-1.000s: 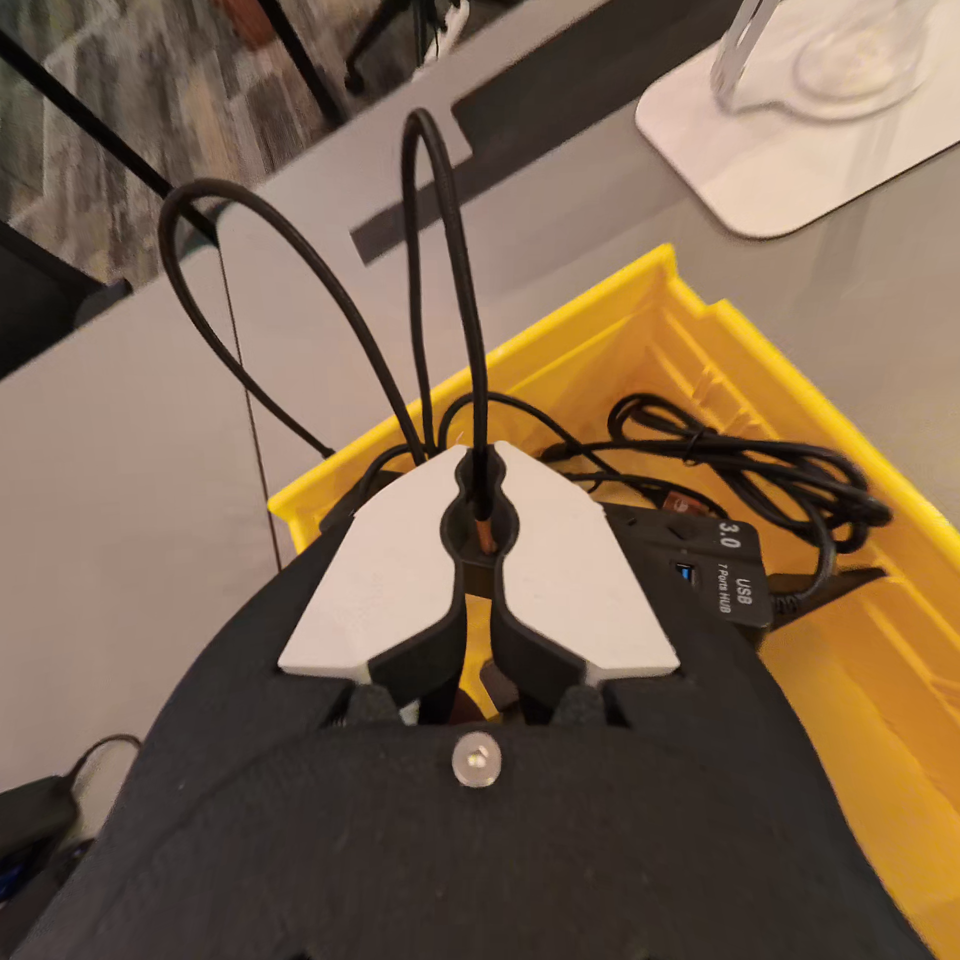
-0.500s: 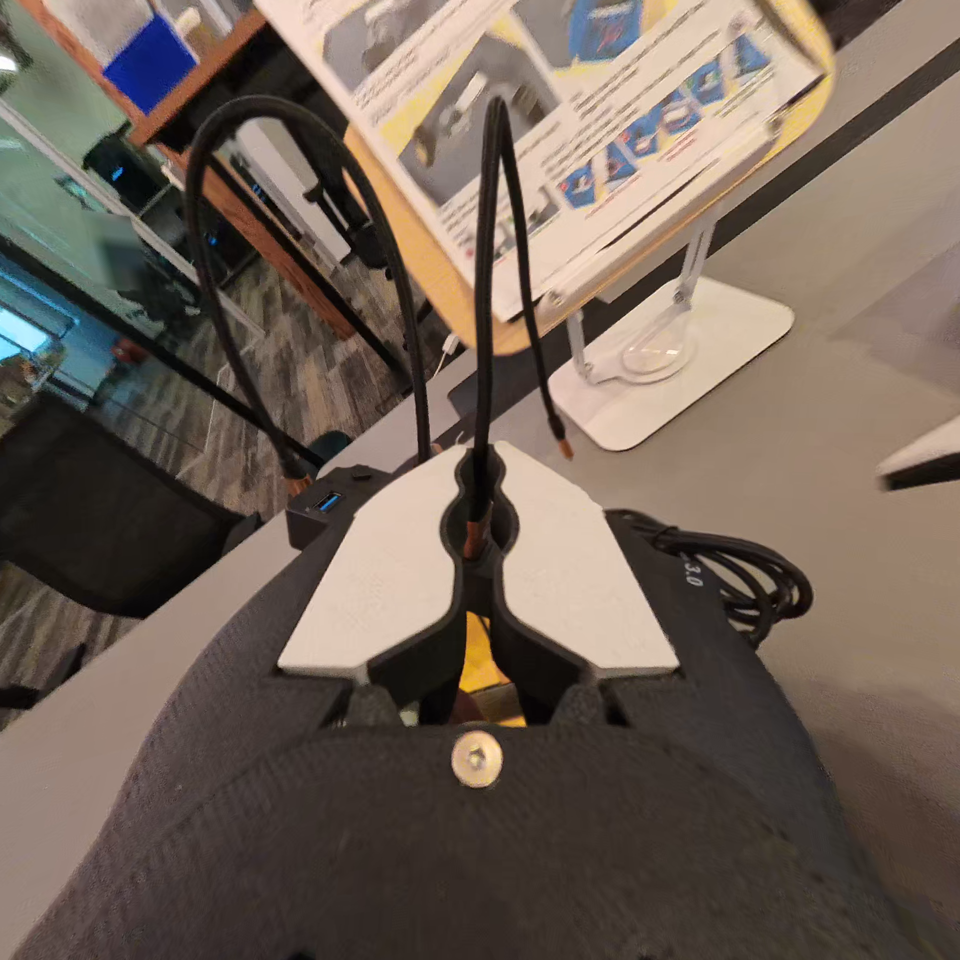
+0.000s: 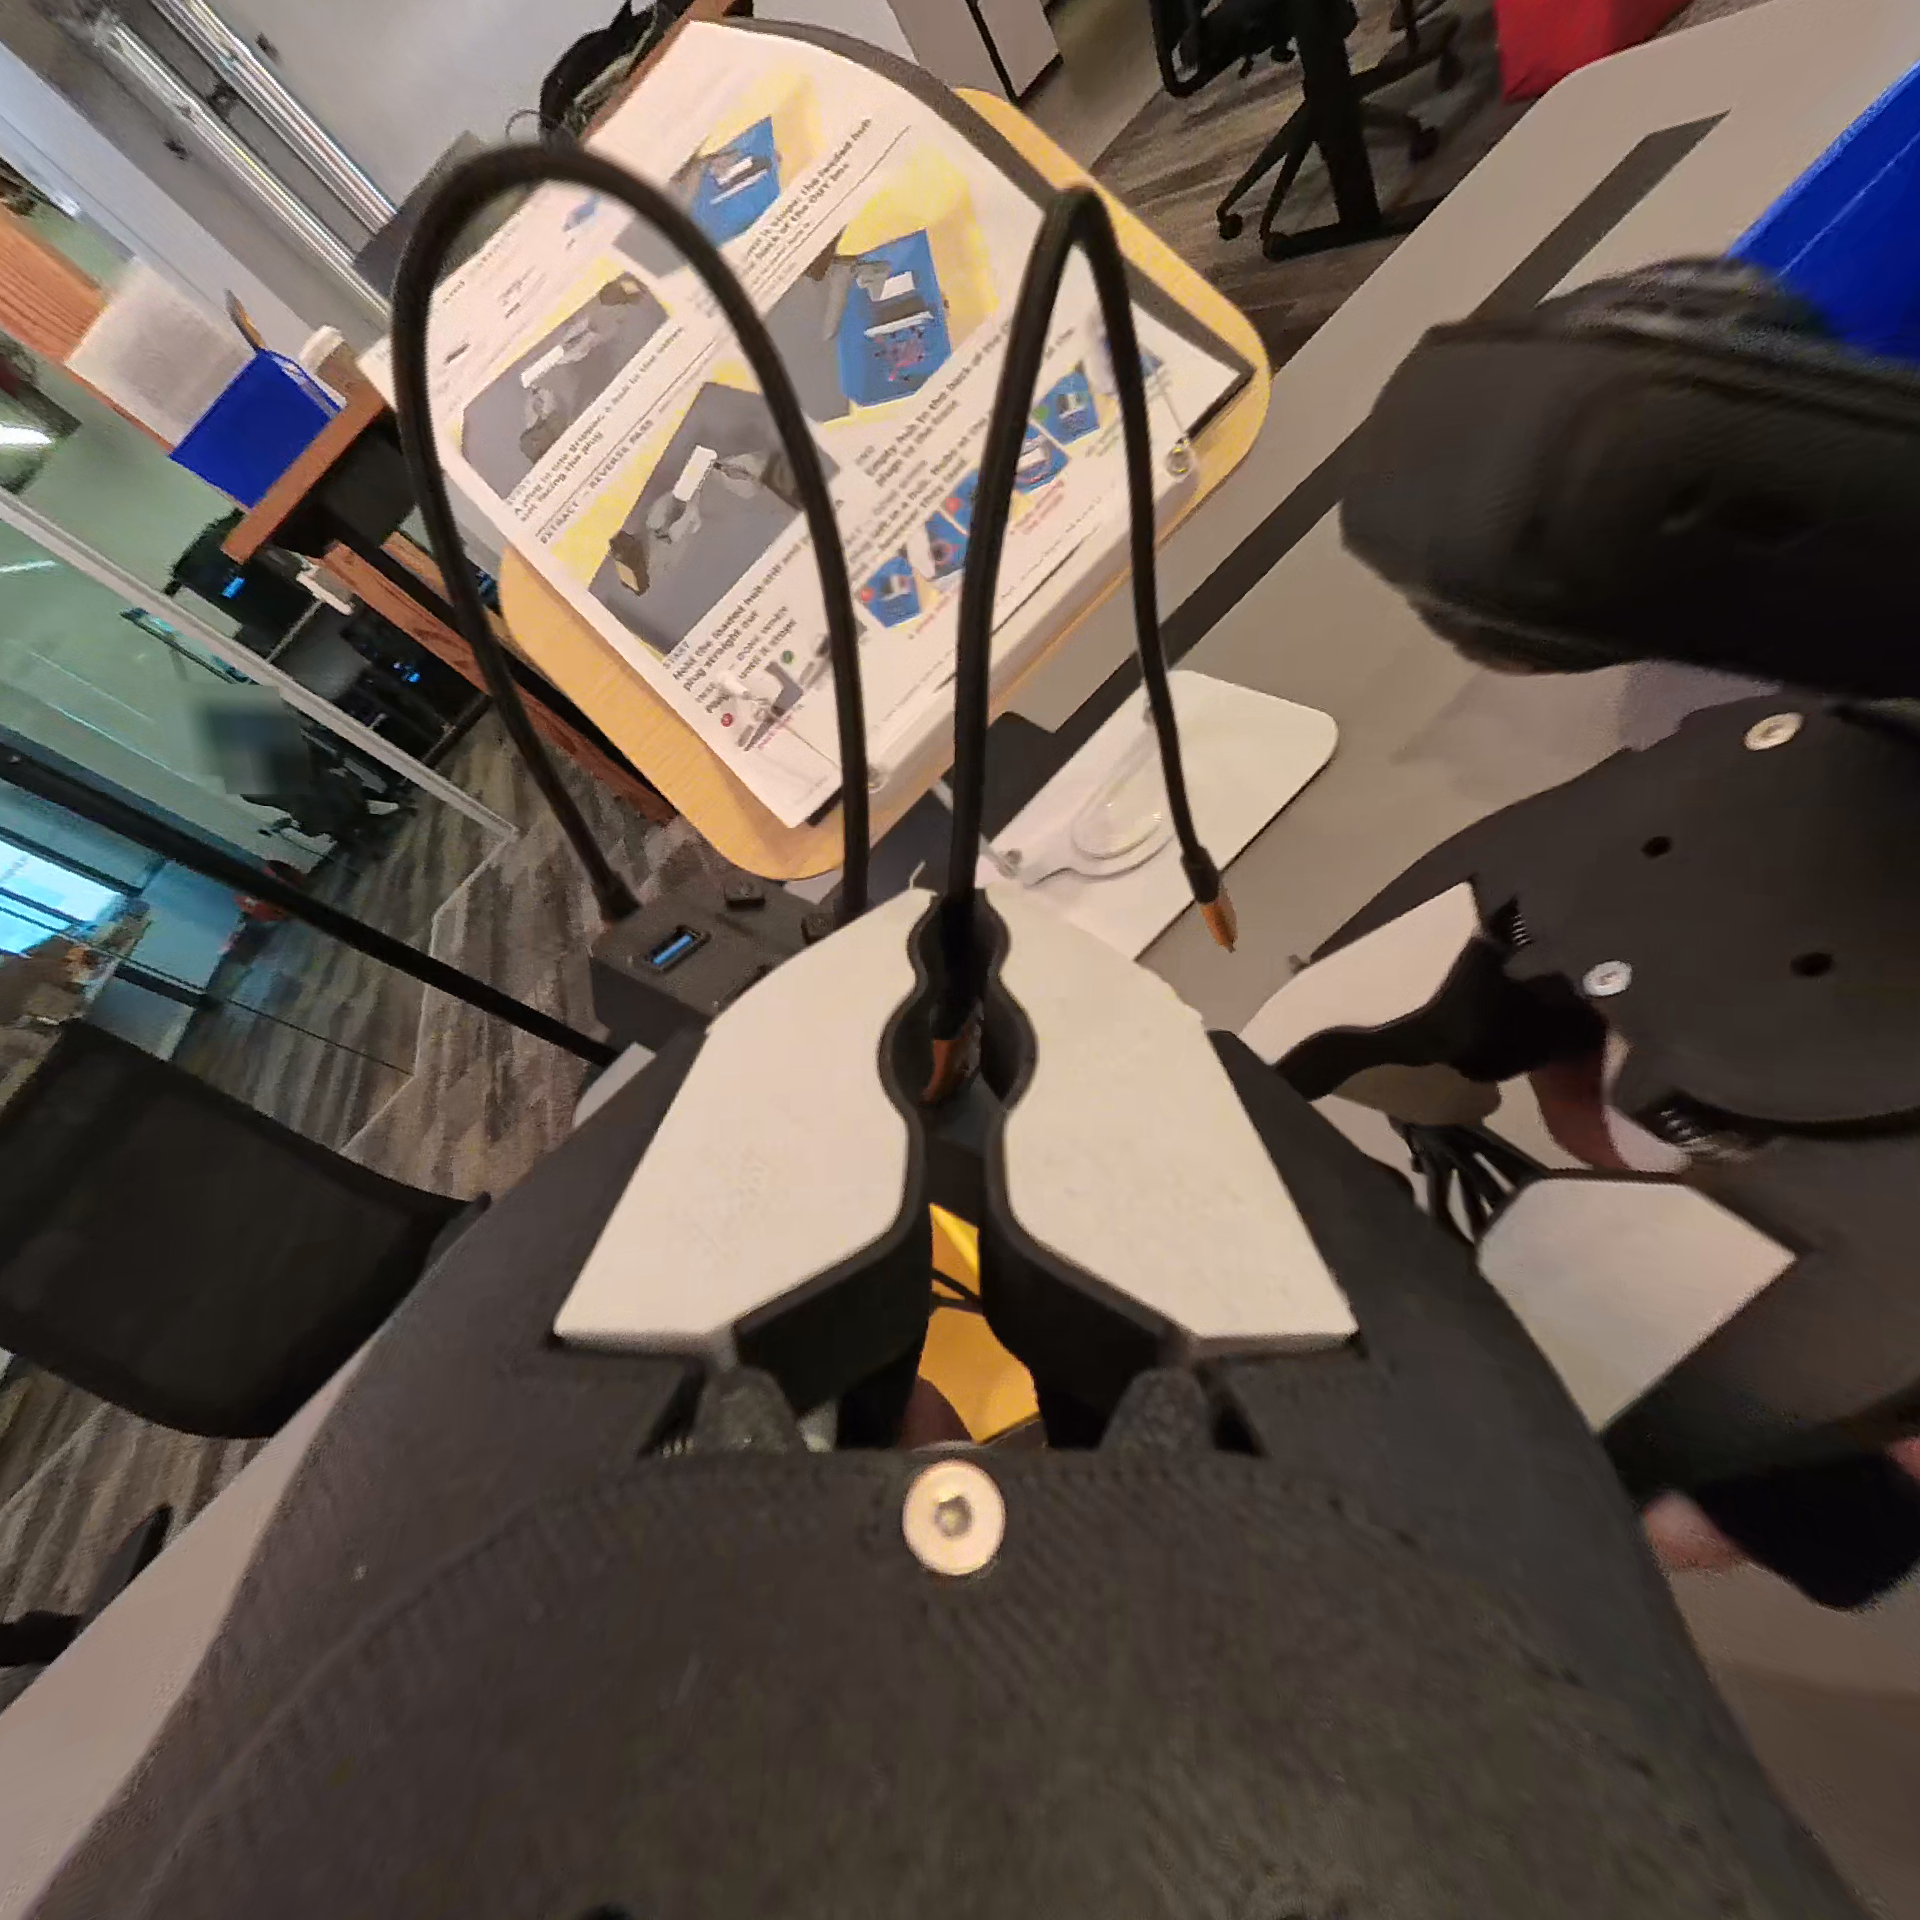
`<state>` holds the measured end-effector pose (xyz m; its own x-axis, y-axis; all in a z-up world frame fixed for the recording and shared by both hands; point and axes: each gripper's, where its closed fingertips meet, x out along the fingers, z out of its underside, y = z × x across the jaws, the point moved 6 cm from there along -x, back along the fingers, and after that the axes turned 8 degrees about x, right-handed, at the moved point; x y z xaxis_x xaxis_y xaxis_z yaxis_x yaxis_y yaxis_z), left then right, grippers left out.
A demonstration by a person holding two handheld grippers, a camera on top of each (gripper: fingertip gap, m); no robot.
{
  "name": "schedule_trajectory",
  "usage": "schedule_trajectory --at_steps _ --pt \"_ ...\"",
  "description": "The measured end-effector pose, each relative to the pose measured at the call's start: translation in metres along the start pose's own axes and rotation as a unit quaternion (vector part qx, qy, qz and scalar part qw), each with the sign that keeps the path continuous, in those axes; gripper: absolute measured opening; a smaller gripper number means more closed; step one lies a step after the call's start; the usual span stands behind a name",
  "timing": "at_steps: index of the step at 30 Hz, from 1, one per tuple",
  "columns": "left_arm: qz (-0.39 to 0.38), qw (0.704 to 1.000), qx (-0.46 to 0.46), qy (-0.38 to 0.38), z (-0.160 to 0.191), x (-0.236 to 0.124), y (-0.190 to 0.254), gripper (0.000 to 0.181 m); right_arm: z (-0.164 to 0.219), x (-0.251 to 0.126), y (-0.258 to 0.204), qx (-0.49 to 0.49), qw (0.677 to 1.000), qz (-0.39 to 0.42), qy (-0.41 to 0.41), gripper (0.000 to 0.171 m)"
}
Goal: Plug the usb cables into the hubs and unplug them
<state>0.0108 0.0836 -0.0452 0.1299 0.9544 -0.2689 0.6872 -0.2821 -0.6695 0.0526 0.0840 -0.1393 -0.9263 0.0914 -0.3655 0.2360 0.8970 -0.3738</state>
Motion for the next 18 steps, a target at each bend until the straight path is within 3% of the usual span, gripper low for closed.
schedule_trajectory --at_steps 4,8,13,18 --pt "-0.009 1.000 0.022 -0.003 -0.001 0.004 0.013 0.004 0.000 -0.002 -0.003 0.066 0.996 -0.065 0.008 0.091" --pt "0.012 1.000 0.006 0.011 -0.006 0.006 0.027 0.004 -0.001 -0.007 0.005 0.044 0.999 -0.027 0.012 0.078" --pt "0.018 0.999 0.013 0.024 -0.013 0.004 0.035 0.004 0.001 -0.014 0.015 0.074 0.995 -0.049 0.035 0.064" --pt "0.039 0.998 0.001 0.057 -0.017 0.002 0.033 0.011 -0.002 -0.020 0.015 0.077 0.993 -0.070 0.047 0.063"
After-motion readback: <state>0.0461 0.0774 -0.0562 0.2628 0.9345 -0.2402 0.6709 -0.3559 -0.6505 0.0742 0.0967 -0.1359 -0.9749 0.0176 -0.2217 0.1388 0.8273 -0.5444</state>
